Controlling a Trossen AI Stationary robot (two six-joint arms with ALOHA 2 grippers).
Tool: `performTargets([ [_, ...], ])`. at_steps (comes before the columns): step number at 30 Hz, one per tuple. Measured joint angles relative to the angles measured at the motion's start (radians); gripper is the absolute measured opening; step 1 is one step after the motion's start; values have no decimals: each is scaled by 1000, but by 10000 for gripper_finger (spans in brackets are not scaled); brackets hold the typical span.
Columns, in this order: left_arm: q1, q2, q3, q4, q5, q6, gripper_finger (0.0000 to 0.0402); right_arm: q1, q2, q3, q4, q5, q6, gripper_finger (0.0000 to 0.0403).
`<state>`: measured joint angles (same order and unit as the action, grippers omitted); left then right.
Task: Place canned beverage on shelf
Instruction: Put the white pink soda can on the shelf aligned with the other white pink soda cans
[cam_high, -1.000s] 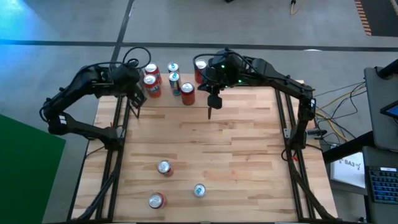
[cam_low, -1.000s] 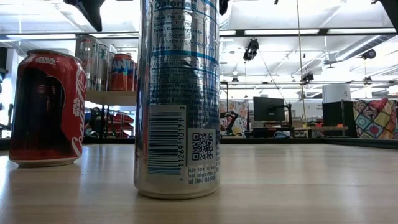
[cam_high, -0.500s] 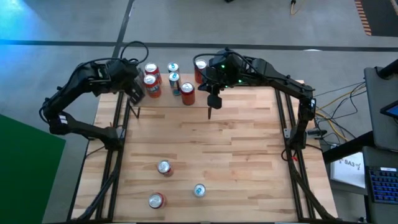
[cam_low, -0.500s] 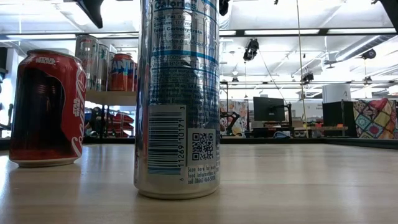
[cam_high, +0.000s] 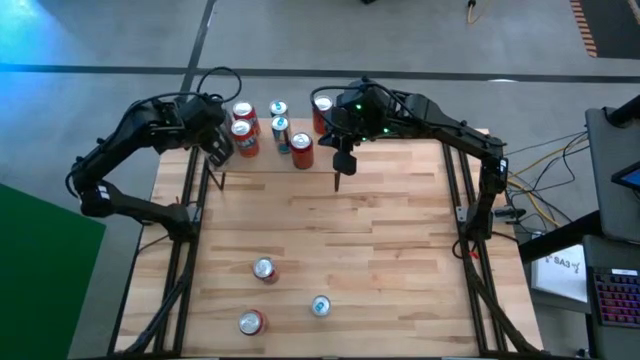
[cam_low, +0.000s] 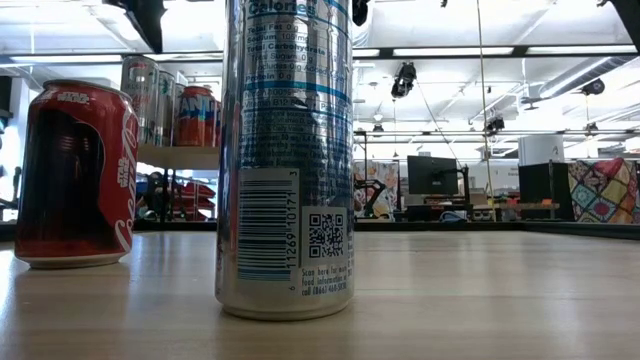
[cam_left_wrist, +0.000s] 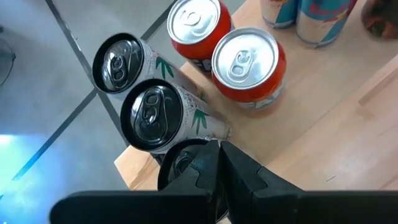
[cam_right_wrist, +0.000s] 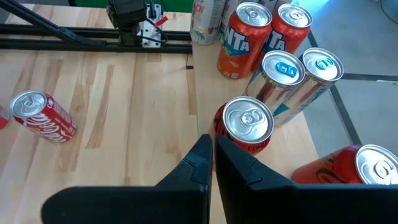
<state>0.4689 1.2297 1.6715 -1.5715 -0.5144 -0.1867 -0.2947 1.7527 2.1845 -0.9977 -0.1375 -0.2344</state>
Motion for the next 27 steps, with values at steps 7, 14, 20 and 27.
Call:
performTargets([
  [7, 1, -4, -6, 0, -11, 0, 0, 0, 0, 0, 0, 0, 0, 9],
  [14, 3, -5, -6, 0, -11, -8, 0, 0, 0, 0, 0, 0, 0, 9],
  [20, 3, -6, -24, 1, -11, -16, 0, 0, 0, 0, 0, 0, 0, 9],
  [27, 2, -7, -53, 0, -18, -17, 0, 0, 0, 0, 0, 0, 0, 9],
])
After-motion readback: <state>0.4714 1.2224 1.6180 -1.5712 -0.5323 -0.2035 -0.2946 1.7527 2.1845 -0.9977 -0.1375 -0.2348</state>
